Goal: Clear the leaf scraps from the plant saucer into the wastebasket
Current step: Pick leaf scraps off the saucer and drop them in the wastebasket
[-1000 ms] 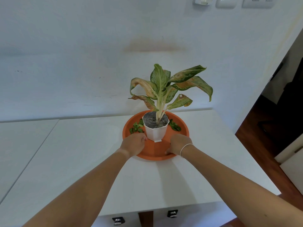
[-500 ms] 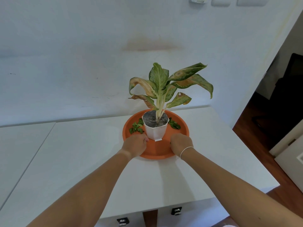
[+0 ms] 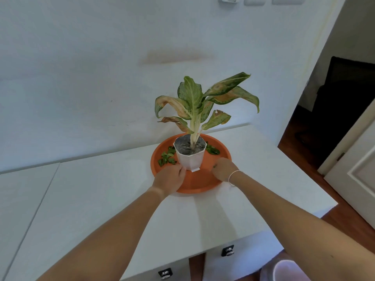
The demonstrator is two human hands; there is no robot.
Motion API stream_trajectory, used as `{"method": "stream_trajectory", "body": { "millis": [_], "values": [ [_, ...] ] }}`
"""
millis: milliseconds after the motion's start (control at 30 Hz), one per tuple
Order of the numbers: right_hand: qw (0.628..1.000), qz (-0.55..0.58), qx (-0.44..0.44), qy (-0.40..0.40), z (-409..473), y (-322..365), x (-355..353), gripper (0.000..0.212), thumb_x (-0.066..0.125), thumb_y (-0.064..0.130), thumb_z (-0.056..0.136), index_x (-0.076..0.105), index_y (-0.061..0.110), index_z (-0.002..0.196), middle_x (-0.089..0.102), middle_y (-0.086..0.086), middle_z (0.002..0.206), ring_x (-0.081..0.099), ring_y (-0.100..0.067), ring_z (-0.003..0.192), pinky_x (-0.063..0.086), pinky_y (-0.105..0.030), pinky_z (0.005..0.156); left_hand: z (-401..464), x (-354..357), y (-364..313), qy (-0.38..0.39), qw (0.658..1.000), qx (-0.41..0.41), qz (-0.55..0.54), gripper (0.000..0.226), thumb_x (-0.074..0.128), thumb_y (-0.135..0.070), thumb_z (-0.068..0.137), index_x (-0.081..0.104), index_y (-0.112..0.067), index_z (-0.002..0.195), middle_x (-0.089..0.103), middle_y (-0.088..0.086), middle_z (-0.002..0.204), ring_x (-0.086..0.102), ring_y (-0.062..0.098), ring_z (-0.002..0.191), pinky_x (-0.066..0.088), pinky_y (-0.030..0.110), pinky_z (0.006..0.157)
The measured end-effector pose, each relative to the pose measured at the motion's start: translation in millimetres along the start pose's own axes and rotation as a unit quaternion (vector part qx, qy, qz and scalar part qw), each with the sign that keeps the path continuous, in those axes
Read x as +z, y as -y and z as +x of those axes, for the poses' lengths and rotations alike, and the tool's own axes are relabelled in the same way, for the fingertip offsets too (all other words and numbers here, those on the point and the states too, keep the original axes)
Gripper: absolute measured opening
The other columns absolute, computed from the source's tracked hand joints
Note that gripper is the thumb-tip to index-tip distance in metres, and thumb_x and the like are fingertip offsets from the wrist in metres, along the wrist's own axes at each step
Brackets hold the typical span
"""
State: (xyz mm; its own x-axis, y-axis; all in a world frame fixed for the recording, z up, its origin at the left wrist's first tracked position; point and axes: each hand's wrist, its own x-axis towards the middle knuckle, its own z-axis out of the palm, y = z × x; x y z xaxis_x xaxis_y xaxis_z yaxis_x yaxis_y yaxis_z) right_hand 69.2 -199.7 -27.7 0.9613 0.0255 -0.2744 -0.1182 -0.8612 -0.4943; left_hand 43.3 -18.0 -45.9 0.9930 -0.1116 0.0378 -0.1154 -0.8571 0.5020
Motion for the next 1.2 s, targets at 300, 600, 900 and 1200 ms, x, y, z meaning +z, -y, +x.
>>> {"method": "stream_trajectory", "body": {
  "millis": [300, 600, 900, 1200],
  "values": [
    [0.850, 0.509, 0.124, 0.051, -30, -56, -18, 0.037, 0.053, 0.013, 0.091, 0.038, 0.016, 0.057, 0.026, 0.007, 0.039, 0.019, -0.007, 0.031, 0.014, -0.016, 0.031, -1, 22, -46, 0.043, 0.994, 0.047, -0.090, 0.045, 0.035, -0.033, 0.098, 0.051, -0.011, 0.062, 0.060, 0.013, 0.068, 0.051, 0.021, 0.064, 0.038, 0.032, 0.062],
    [0.759, 0.636, 0.139, 0.030, -67, -132, -57, 0.028, 0.048, 0.014, 0.095, 0.042, 0.015, 0.067, 0.022, 0.008, 0.037, 0.017, -0.005, 0.026, 0.012, -0.015, 0.028, 8, 57, -138, 0.115, 0.974, 0.057, -0.188, 0.046, 0.034, -0.039, 0.097, 0.042, -0.015, 0.059, 0.043, -0.001, 0.057, 0.041, 0.015, 0.056, 0.032, 0.029, 0.057],
    [0.729, 0.663, 0.166, -0.026, -126, -279, -120, 0.031, 0.050, 0.016, 0.095, 0.038, 0.016, 0.067, 0.023, 0.007, 0.043, 0.018, -0.006, 0.031, 0.016, -0.016, 0.029, 0, 146, -283, 0.171, 0.945, 0.009, -0.277, 0.044, 0.035, -0.038, 0.095, 0.034, -0.017, 0.057, 0.037, -0.002, 0.054, 0.031, 0.012, 0.042, 0.023, 0.015, 0.036],
    [0.697, 0.671, 0.247, -0.053, -173, -427, -127, 0.024, 0.050, 0.017, 0.095, 0.042, 0.016, 0.072, 0.025, 0.009, 0.040, 0.018, -0.005, 0.031, 0.015, -0.017, 0.030, -36, 251, -389, 0.257, 0.926, -0.001, -0.277, 0.045, 0.034, -0.043, 0.095, 0.033, -0.019, 0.057, 0.032, -0.003, 0.051, 0.027, 0.007, 0.034, 0.022, 0.017, 0.033]
  ]
}}
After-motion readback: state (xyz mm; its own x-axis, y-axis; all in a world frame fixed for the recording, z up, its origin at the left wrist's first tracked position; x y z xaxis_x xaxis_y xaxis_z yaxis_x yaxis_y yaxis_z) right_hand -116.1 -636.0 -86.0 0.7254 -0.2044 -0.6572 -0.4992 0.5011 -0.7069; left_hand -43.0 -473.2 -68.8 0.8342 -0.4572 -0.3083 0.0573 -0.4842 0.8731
